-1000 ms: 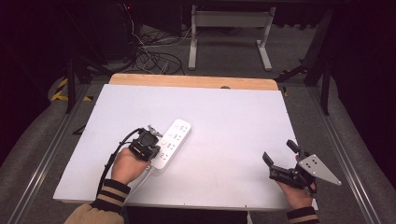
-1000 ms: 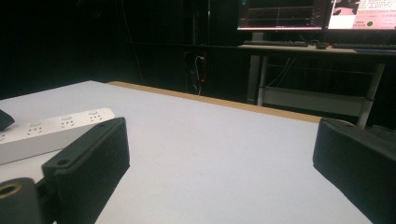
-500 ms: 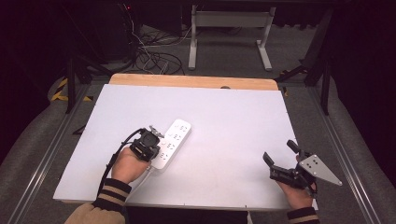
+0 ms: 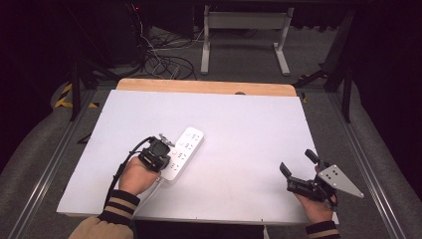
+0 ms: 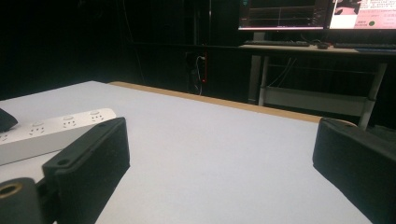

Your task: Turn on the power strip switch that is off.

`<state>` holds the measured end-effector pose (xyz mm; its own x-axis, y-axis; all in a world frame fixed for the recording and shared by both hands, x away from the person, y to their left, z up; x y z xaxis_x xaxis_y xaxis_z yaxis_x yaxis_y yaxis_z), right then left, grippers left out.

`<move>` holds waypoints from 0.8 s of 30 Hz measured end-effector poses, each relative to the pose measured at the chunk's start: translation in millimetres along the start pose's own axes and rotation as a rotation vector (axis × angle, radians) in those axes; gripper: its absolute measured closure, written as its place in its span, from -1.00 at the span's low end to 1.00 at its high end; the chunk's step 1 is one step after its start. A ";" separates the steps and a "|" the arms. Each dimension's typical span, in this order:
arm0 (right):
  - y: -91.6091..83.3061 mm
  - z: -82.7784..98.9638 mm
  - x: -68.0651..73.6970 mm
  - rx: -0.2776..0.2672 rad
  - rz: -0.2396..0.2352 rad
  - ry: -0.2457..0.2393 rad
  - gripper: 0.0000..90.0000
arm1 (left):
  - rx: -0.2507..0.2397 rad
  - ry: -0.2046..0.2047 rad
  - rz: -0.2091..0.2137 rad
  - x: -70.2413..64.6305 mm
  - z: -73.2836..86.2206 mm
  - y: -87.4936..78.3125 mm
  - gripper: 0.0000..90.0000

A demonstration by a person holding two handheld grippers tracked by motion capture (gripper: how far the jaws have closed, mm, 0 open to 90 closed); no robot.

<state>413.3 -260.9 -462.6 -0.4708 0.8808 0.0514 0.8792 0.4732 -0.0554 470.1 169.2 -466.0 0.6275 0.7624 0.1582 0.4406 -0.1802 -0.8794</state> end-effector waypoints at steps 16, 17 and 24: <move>0.6 0.6 0.6 0.005 -0.002 -0.004 -0.91 | -0.006 -0.005 -0.004 -0.5 -0.3 0.6 1.00; 0.6 0.7 0.7 0.006 -0.002 -0.003 -0.91 | -0.008 -0.005 -0.002 -0.3 -0.2 0.6 1.00; 0.7 0.8 0.7 0.007 -0.001 -0.004 -0.91 | -0.009 0.000 -0.001 0.2 0.2 0.4 1.00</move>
<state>413.5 -259.9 -463.4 -0.4719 0.8804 0.0471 0.8783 0.4741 -0.0620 470.4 169.4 -466.4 0.6268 0.7628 0.1591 0.4470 -0.1848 -0.8752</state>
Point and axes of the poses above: each handheld gripper's, and its own axes: y roughly forward along the jaws, z roughly out of its underside, x roughly to its left, the point moved 3 cm from there along y, roughly forward along the jaws, and after that the axes turned 4 degrees about y, right-handed, at the moved point
